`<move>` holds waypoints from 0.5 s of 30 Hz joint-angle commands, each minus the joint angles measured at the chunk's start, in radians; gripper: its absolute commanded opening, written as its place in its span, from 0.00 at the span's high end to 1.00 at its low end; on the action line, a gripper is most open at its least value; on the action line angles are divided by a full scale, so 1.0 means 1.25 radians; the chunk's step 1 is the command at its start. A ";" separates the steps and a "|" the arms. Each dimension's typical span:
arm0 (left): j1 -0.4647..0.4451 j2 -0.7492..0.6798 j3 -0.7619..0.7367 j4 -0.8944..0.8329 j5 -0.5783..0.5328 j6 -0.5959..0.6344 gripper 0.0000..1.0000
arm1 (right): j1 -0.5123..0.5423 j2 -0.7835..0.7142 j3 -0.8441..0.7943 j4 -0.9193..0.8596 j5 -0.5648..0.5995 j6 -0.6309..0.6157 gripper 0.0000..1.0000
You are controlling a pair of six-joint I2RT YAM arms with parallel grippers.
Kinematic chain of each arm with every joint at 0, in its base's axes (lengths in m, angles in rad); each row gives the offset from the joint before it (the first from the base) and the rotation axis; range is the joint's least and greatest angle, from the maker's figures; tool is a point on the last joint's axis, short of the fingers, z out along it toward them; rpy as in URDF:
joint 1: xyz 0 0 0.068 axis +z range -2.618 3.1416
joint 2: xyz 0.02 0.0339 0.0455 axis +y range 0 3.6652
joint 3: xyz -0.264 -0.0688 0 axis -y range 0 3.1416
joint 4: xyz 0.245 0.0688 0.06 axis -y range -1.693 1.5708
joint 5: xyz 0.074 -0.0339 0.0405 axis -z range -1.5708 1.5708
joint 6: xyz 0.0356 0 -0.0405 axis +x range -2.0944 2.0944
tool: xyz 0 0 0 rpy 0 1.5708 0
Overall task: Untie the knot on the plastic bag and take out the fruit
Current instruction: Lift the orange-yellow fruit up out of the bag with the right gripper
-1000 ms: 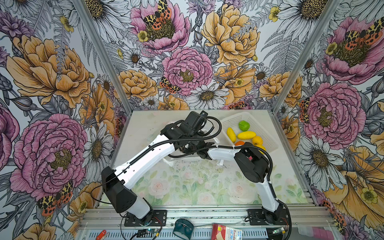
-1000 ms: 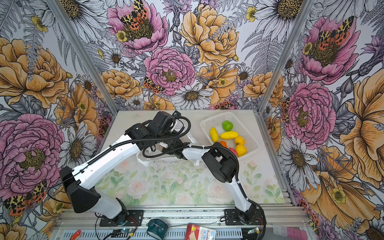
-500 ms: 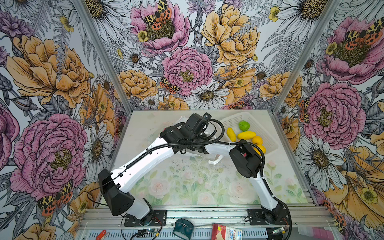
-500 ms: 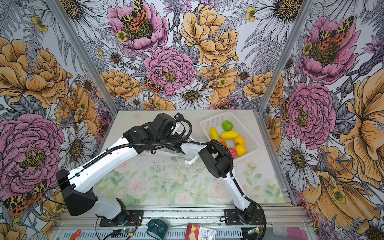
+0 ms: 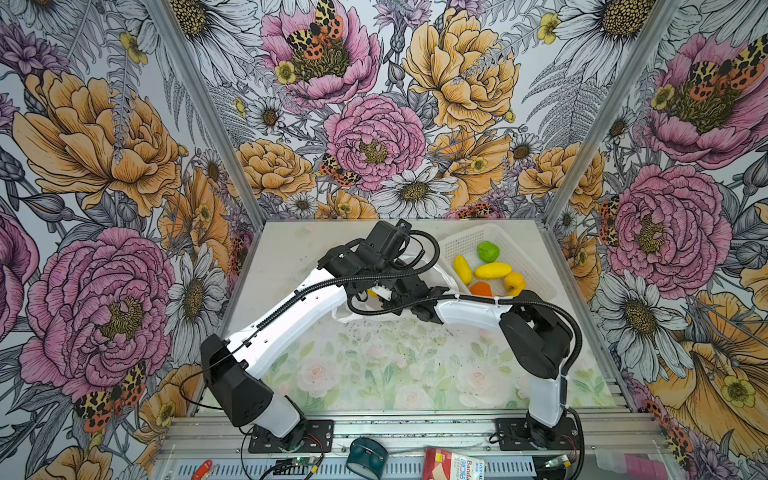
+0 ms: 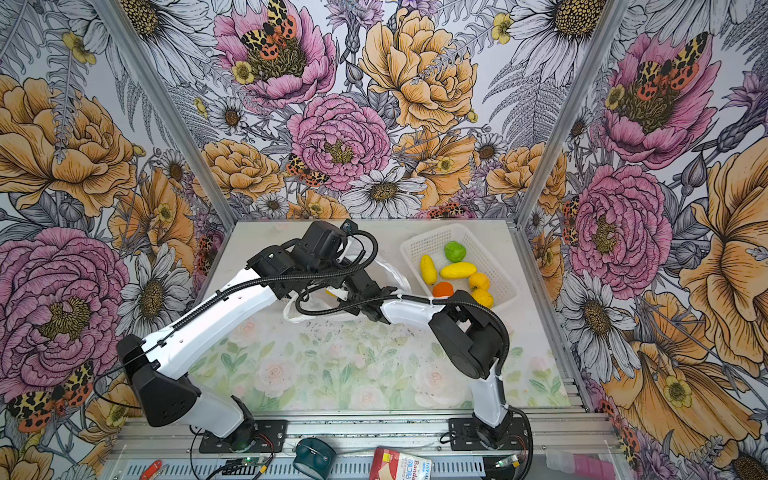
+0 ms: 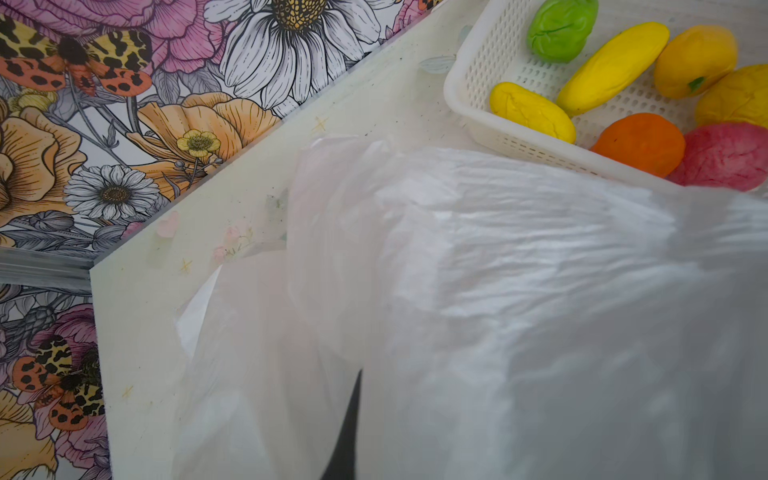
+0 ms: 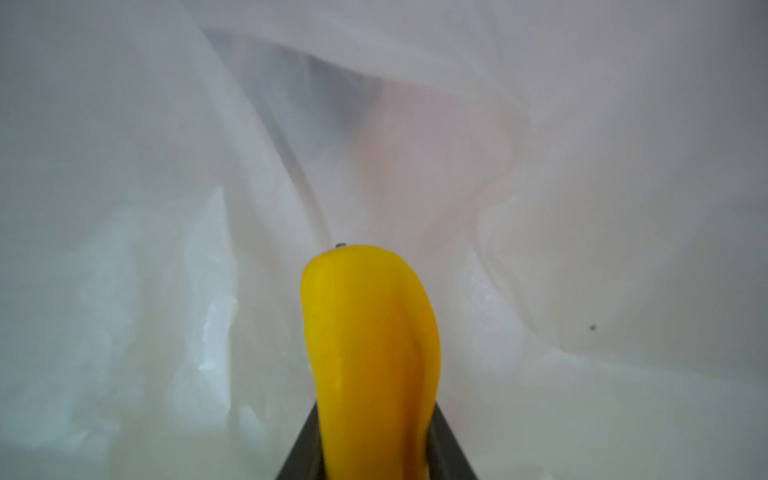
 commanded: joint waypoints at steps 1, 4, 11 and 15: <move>0.037 0.027 0.044 0.000 -0.002 -0.045 1.00 | 0.010 -0.070 -0.043 0.104 -0.040 0.019 0.94; 0.067 0.044 0.064 0.000 0.012 -0.062 1.00 | 0.011 -0.117 -0.102 0.142 -0.045 0.032 0.94; 0.076 0.131 0.154 -0.001 0.022 -0.066 1.00 | 0.019 -0.244 -0.210 0.185 -0.042 0.067 0.96; 0.078 0.244 0.283 -0.014 0.009 -0.066 1.00 | 0.022 -0.362 -0.297 0.225 -0.072 0.100 0.96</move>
